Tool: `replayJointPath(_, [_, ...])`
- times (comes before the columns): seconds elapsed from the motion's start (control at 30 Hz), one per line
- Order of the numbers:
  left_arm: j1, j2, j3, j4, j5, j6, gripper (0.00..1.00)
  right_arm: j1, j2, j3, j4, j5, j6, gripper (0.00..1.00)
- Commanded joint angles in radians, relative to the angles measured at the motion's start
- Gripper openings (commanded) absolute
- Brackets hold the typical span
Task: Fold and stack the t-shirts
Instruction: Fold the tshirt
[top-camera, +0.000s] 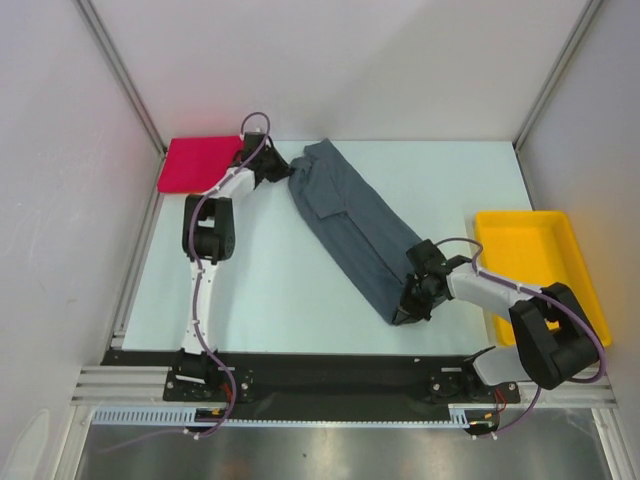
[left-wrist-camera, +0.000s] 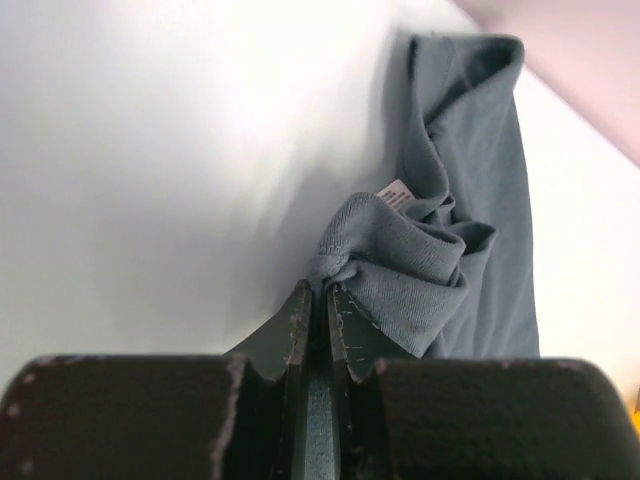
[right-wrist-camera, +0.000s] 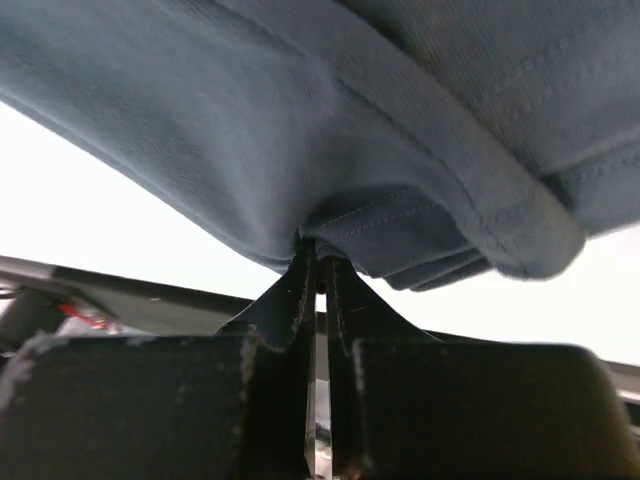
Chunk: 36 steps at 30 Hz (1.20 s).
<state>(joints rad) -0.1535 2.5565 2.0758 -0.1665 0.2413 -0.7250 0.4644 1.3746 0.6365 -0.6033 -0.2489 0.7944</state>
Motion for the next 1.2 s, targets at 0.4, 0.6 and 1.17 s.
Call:
replayJointPath(0.4, [0.075, -0.035, 0.153, 0.002, -0.174, 0.142, 0.25, 0.215, 0.013, 0.026, 0.303, -0.009, 0.356, 0.00])
replayJointPath(0.6, [0.075, 0.031, 0.274, -0.027, -0.109, 0.187, 0.44, 0.255, 0.104, 0.066, 0.358, -0.032, 0.402, 0.00])
replayJointPath(1.17, [0.016, -0.533, -0.199, -0.198, -0.166, 0.397, 0.53, 0.516, 0.342, 0.293, 0.476, -0.182, 0.411, 0.09])
